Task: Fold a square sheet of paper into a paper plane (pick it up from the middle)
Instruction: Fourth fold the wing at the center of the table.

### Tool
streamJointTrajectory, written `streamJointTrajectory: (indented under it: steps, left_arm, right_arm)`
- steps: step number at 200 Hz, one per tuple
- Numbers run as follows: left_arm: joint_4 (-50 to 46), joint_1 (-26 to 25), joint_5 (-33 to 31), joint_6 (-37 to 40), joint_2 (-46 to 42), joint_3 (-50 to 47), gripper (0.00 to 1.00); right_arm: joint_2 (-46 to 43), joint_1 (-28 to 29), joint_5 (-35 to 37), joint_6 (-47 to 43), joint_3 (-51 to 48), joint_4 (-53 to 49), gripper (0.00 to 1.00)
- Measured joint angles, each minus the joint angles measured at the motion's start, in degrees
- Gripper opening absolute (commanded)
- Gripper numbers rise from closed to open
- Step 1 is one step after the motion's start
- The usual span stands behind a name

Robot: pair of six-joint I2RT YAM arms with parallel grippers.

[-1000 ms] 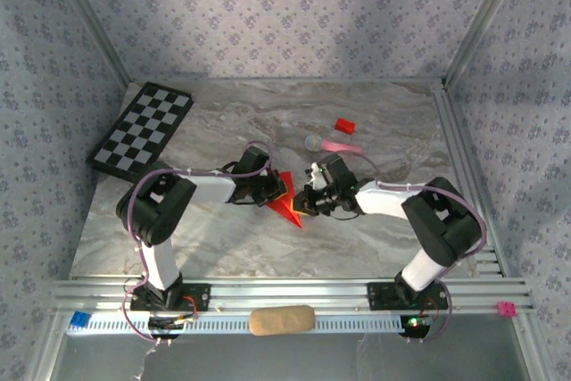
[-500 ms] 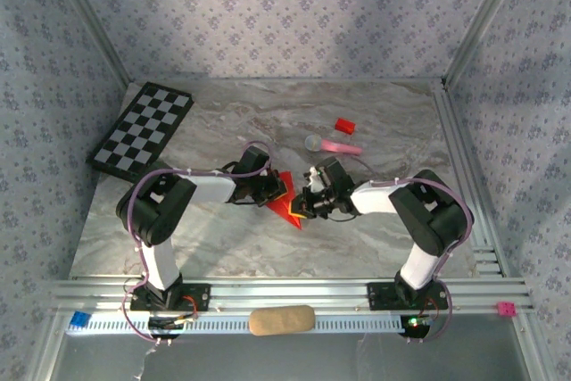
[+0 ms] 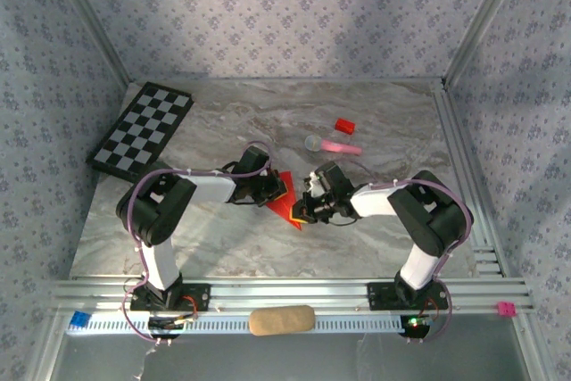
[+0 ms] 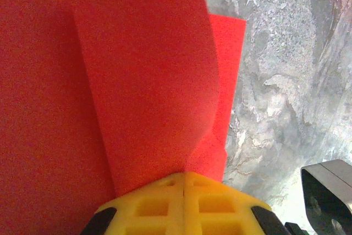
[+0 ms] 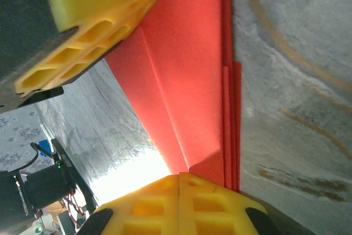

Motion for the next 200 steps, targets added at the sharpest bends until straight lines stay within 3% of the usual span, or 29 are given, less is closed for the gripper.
streamJointTrajectory:
  steps: [90, 200]
  left_arm:
    - [0.0, 0.0, 0.0, 0.0, 0.0, 0.0, 0.05]
    - [0.0, 0.0, 0.0, 0.0, 0.0, 0.0, 0.05]
  right_arm:
    - [-5.1, 3.2, 3.9, -7.1, 4.9, -12.4, 0.05]
    - [-1.7, 3.4, 5.6, -7.5, 4.5, -11.8, 0.05]
